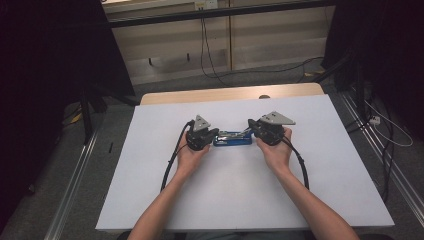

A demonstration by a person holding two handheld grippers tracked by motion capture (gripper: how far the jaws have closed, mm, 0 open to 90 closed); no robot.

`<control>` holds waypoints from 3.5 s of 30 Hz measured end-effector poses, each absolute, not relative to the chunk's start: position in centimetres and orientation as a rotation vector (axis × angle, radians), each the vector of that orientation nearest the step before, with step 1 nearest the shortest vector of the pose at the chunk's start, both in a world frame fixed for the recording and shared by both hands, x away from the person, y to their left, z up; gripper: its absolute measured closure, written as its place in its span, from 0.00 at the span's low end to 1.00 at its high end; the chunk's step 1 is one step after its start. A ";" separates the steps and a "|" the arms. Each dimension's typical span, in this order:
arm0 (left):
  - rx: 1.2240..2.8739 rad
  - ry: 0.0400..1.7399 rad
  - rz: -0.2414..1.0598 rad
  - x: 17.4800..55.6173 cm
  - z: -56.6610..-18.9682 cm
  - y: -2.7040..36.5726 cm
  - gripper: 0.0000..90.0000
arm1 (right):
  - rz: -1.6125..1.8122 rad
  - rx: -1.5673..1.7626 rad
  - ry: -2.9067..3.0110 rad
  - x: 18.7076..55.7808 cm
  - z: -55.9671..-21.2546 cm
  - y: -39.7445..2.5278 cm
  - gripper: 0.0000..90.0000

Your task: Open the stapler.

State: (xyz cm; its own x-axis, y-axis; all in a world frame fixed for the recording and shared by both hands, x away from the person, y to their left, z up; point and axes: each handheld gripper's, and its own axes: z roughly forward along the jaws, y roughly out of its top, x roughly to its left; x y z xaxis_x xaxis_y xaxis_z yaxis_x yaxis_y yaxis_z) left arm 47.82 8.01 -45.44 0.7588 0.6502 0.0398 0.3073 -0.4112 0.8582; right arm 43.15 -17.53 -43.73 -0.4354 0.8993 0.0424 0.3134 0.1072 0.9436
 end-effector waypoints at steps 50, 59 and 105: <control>2.011 0.737 0.438 47.9 -45.4 8.1 1.00 | 1.200 1.184 1.897 42.7 -43.6 -21.7 1.00; 2.008 0.741 0.430 48.0 -45.4 8.1 1.00 | 1.170 1.173 1.927 42.5 -43.9 -22.3 1.00; 1.977 0.716 0.452 47.3 -44.0 8.4 0.84 | 1.307 1.220 1.921 42.9 -44.5 -24.0 0.87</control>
